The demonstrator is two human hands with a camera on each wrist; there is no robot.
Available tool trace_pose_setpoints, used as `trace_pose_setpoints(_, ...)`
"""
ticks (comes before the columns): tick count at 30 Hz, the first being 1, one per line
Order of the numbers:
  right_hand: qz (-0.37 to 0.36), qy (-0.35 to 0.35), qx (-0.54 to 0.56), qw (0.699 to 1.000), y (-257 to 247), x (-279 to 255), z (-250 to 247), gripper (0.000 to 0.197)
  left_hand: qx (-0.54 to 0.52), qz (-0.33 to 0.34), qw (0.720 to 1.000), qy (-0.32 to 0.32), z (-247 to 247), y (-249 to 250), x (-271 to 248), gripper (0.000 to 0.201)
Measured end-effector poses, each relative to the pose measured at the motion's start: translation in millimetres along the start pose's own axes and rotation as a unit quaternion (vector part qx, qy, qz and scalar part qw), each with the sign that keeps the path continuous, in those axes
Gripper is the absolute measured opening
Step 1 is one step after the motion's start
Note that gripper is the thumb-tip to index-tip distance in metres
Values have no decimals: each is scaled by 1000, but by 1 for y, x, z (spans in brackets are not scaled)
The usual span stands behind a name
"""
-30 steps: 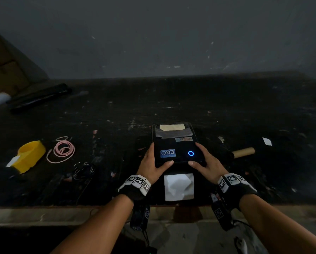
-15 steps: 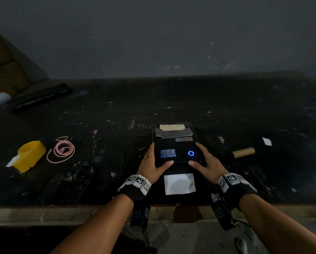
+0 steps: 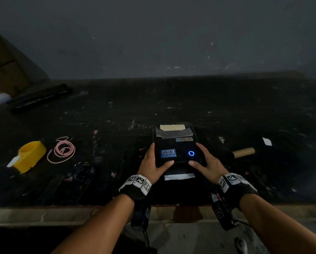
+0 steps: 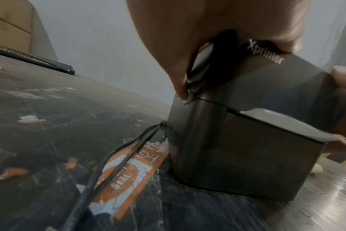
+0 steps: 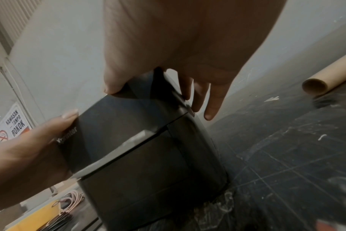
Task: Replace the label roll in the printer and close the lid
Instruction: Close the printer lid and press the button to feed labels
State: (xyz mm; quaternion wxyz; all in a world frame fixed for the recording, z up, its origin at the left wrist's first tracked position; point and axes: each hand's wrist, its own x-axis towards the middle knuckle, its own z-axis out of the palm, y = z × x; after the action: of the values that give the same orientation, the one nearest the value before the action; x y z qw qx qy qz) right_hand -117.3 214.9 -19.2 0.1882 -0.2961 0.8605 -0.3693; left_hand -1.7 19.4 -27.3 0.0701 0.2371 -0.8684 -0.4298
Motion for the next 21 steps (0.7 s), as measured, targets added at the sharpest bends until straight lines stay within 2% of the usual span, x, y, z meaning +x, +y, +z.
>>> trace_pose_setpoints(21,16,-28,-16,999,-7,-3,-4,81,0,-6,1000,-20,0,-7,5,104)
